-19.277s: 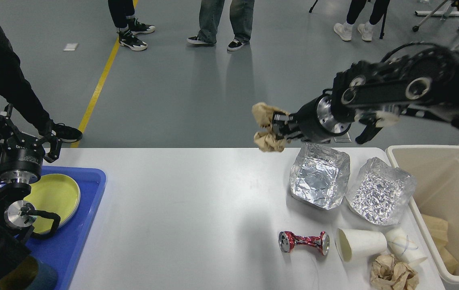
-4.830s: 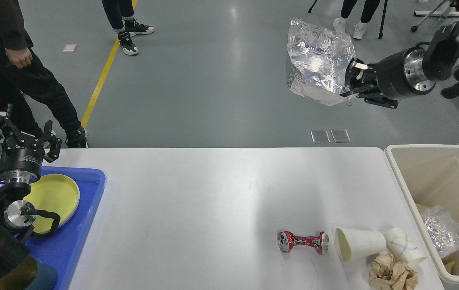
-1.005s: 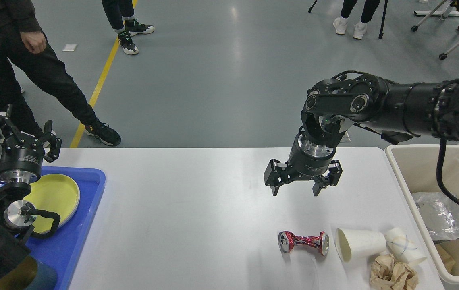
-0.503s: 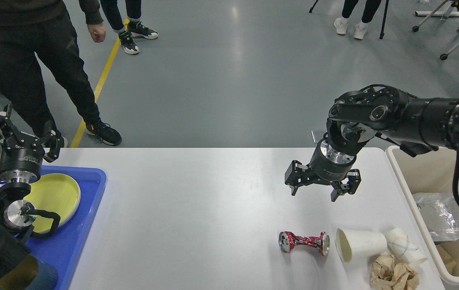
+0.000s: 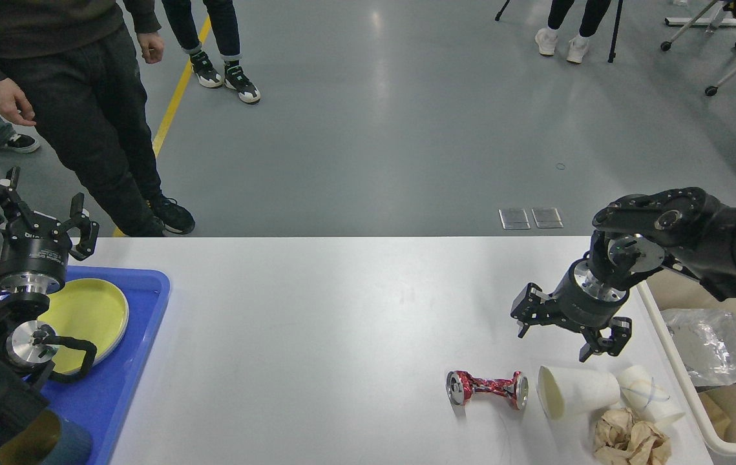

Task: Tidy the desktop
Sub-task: 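Raise the right gripper and move it toward the white paper cup, then lower the right gripper and grasp the white paper cup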

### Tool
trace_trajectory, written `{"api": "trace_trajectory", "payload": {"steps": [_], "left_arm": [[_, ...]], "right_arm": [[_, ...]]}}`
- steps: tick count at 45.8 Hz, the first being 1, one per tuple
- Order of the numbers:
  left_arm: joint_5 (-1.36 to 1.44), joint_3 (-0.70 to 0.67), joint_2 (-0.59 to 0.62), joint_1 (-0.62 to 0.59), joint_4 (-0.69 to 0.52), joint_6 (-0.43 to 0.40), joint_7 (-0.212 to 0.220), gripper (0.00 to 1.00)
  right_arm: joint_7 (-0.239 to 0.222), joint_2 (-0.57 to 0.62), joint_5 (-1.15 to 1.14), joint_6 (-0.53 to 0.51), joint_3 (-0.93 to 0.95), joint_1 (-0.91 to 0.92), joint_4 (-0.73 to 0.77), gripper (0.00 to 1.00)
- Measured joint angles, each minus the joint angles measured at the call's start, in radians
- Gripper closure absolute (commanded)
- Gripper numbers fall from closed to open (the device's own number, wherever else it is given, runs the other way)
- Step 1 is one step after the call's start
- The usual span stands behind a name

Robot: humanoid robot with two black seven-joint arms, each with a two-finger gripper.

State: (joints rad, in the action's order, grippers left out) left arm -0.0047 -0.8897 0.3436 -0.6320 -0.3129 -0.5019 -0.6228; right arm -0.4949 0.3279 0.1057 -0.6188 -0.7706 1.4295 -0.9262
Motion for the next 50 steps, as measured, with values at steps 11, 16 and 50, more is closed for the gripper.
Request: {"api": "trace_trajectory", "payload": {"steps": [11,16,50], "left_arm": [[0.0,0.0,0.0,0.0,0.0,0.0,0.0,0.04],[0.0,0.0,0.0,0.0,0.0,0.0,0.0,0.04],[0.0,0.0,0.0,0.0,0.0,0.0,0.0,0.04]], "right_arm": [[0.001,0.081,0.142,0.091,0.006,-0.031,-0.004,0.0],[0.001,0.097,0.182,0.103,0.008,-0.057,-0.005,0.01],[-0.001,0.103,0.288,0.393,0.031,-0.217,-0.01,0.01]]}}
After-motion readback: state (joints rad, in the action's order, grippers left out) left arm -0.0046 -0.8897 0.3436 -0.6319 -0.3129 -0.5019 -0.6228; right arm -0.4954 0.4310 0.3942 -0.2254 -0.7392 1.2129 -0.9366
